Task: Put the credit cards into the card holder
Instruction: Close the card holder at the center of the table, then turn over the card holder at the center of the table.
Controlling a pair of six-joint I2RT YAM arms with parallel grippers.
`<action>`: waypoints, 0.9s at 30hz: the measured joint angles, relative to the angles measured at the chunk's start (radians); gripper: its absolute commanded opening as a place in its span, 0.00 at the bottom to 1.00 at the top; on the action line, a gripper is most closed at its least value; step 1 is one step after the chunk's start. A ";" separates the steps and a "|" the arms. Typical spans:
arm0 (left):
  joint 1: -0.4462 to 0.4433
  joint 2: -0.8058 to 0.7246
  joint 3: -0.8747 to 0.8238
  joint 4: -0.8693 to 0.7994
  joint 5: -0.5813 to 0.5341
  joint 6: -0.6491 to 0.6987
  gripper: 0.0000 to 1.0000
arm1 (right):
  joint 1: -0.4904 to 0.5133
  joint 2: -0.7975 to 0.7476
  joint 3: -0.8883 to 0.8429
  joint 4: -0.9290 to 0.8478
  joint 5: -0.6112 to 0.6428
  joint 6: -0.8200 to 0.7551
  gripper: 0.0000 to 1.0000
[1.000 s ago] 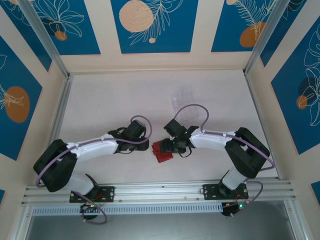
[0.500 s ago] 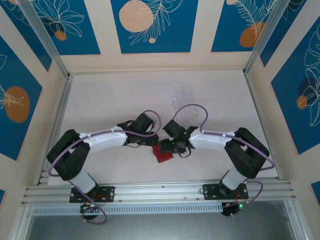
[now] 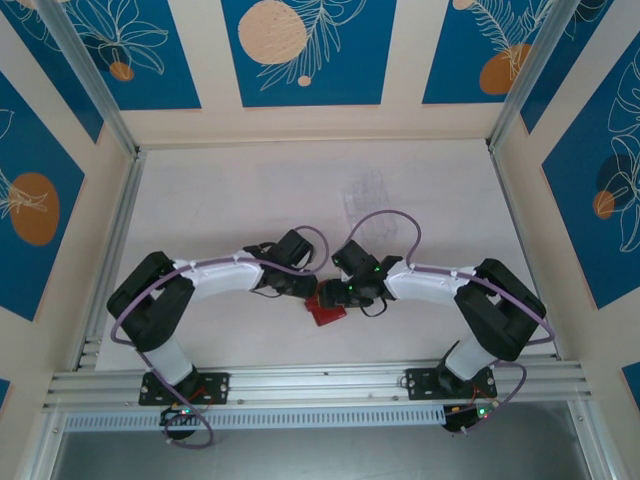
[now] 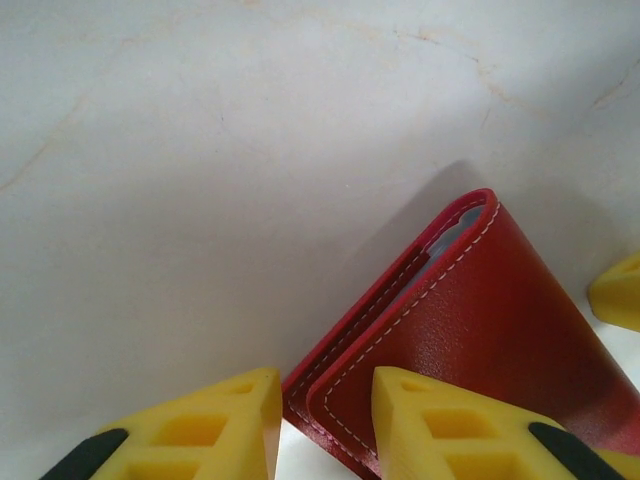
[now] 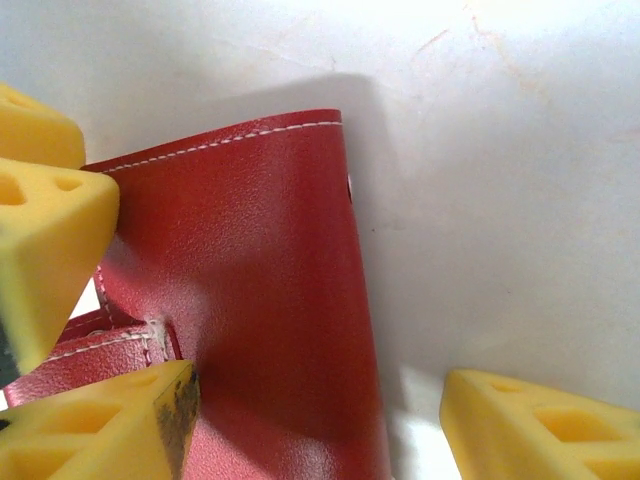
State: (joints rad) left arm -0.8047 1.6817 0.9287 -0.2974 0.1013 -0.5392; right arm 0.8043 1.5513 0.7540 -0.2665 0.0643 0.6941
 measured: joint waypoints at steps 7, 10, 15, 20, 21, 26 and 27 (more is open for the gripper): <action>-0.010 -0.013 -0.028 0.033 -0.020 0.000 0.28 | -0.065 -0.026 -0.048 0.077 -0.127 -0.018 0.71; -0.010 -0.022 -0.051 0.064 -0.021 -0.001 0.28 | -0.080 -0.013 -0.050 0.126 -0.186 -0.023 0.70; -0.010 -0.031 -0.080 0.108 -0.022 -0.008 0.27 | -0.090 0.036 -0.050 0.201 -0.264 -0.025 0.64; -0.010 -0.034 -0.106 0.157 -0.027 -0.027 0.27 | -0.107 0.061 -0.050 0.237 -0.318 -0.012 0.53; -0.010 -0.034 -0.109 0.164 -0.029 -0.030 0.27 | -0.109 0.068 -0.050 0.245 -0.327 -0.008 0.50; -0.010 -0.033 -0.121 0.197 -0.026 -0.043 0.28 | -0.137 0.086 -0.072 0.281 -0.379 0.026 0.07; -0.010 -0.035 -0.124 0.205 -0.023 -0.046 0.29 | -0.146 0.077 -0.075 0.288 -0.397 0.032 0.00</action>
State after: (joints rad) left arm -0.8146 1.6466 0.8047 -0.0925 0.0784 -0.5854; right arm 0.6586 1.6287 0.6788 0.0216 -0.3332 0.7265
